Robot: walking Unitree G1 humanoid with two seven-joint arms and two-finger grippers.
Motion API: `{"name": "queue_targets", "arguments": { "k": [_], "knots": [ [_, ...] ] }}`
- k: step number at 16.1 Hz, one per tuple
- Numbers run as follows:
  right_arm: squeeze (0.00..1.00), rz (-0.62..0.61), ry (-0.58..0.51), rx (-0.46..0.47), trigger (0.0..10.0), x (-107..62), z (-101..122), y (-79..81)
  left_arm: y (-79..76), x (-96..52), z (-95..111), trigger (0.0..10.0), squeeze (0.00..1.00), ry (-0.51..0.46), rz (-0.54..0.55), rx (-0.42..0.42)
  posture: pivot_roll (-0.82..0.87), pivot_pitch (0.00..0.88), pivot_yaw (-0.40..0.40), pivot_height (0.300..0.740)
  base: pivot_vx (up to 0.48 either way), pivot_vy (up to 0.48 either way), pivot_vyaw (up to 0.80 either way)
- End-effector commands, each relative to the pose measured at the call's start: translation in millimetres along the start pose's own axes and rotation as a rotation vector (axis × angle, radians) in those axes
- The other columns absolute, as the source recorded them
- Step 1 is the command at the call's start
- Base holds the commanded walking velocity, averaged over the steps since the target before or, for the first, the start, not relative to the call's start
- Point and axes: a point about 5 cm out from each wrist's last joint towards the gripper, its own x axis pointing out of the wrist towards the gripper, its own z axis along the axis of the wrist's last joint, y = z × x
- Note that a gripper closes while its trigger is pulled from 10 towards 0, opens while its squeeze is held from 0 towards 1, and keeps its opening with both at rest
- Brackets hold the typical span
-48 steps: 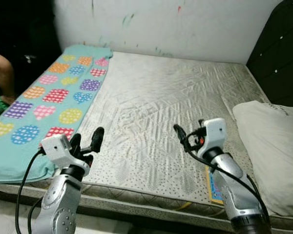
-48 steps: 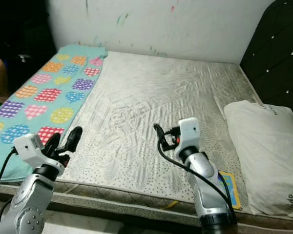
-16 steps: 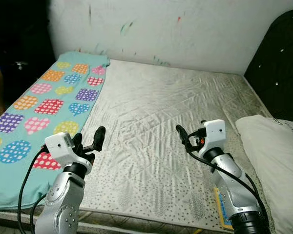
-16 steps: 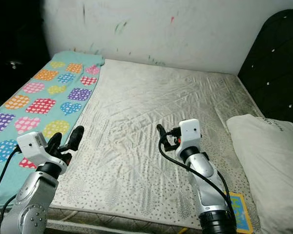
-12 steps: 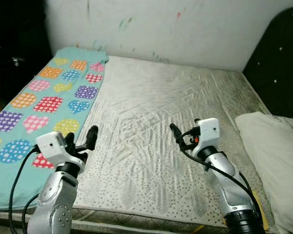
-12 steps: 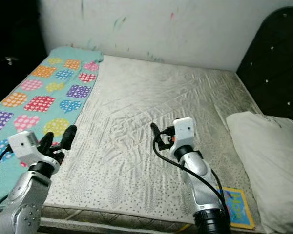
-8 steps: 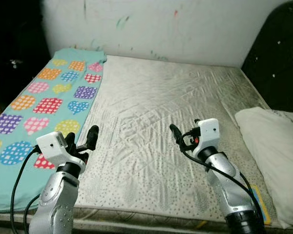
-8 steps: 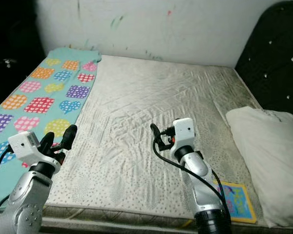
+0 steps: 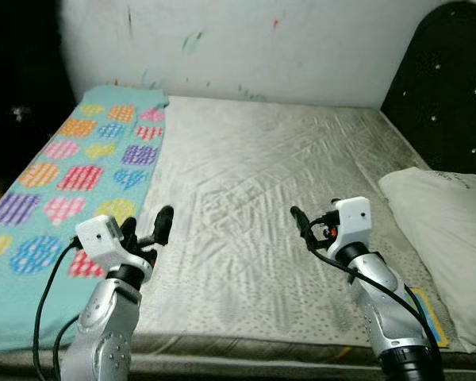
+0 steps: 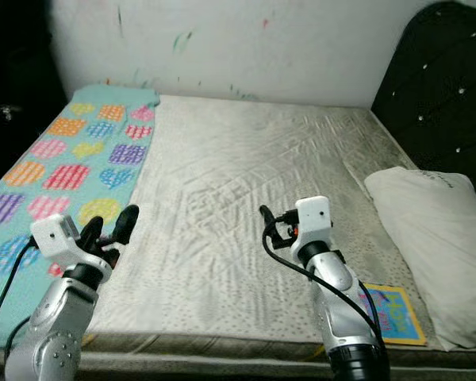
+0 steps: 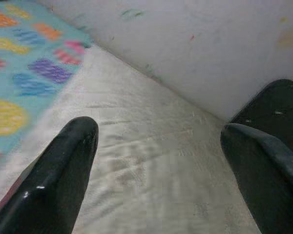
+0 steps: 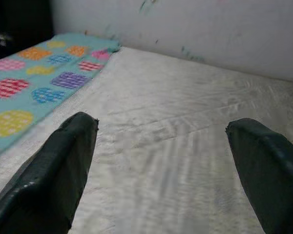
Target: Clean up the room
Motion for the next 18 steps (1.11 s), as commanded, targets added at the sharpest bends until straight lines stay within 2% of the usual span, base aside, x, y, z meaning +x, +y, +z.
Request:
{"name": "queue_targets", "arguments": {
  "k": [1, 18],
  "knots": [
    [0.0, 0.023, -0.023, -0.013, 10.0, 2.9, 7.8, 2.8, 1.3, 0.1, 2.0, 10.0, 0.0, -0.001, 0.017, -0.008, -0.03, 0.014, -0.061, 0.74, 0.0, 0.48, 0.0],
    [0.0, 0.044, -0.013, -0.017, 10.0, 2.1, 6.8, 4.4, 1.6, -0.7, 4.0, 10.0, 0.0, -0.009, 0.027, 0.008, -0.03, 0.023, -0.065, 0.74, 0.0, 0.459, 0.0]
  ]
}}
